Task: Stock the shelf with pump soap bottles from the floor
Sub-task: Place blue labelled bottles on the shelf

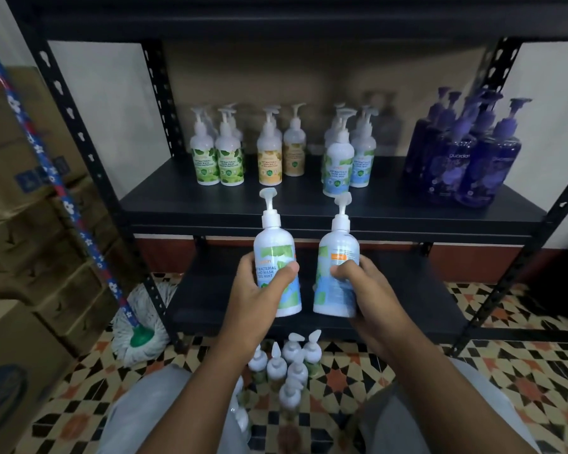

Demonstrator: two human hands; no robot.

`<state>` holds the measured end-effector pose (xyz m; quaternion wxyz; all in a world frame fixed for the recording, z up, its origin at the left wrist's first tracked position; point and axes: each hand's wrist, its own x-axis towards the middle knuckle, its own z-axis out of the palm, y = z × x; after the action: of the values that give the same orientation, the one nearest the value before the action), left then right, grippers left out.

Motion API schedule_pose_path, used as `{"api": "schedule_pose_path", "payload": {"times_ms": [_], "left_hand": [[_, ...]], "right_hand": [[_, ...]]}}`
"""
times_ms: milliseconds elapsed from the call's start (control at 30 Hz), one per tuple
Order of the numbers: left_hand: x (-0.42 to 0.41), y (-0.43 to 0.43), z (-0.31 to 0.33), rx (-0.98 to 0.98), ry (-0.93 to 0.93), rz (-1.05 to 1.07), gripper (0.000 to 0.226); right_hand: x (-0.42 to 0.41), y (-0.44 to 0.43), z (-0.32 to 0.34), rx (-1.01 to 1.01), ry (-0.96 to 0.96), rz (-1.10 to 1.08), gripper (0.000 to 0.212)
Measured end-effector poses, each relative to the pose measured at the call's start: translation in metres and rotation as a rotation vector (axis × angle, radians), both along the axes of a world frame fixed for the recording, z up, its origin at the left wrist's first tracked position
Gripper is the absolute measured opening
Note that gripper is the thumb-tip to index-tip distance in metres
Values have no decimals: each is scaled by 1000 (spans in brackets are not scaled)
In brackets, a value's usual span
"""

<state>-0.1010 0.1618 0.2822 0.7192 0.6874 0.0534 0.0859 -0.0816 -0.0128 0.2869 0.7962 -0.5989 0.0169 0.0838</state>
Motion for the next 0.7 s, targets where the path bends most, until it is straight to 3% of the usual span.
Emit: {"api": "schedule_pose_path", "payload": {"times_ms": [67,200,400,533,700], "left_hand": [[-1,-1,1,2,5,-9,49],[-3,1,2,7,30,-36,40],[-7,4,2,90,14,27,40],[-8,4,4,82,26,15,27],[-8,3,1,49,40,-35,24]], "right_hand": [[0,0,-2,17,23,5,39],[-4,4,-2,-56,-25,47,70],[-6,0,2,57,-41,82,35],[-4,1,2,213,66,90,62],[-8,3,6,129,10,56,64]]}}
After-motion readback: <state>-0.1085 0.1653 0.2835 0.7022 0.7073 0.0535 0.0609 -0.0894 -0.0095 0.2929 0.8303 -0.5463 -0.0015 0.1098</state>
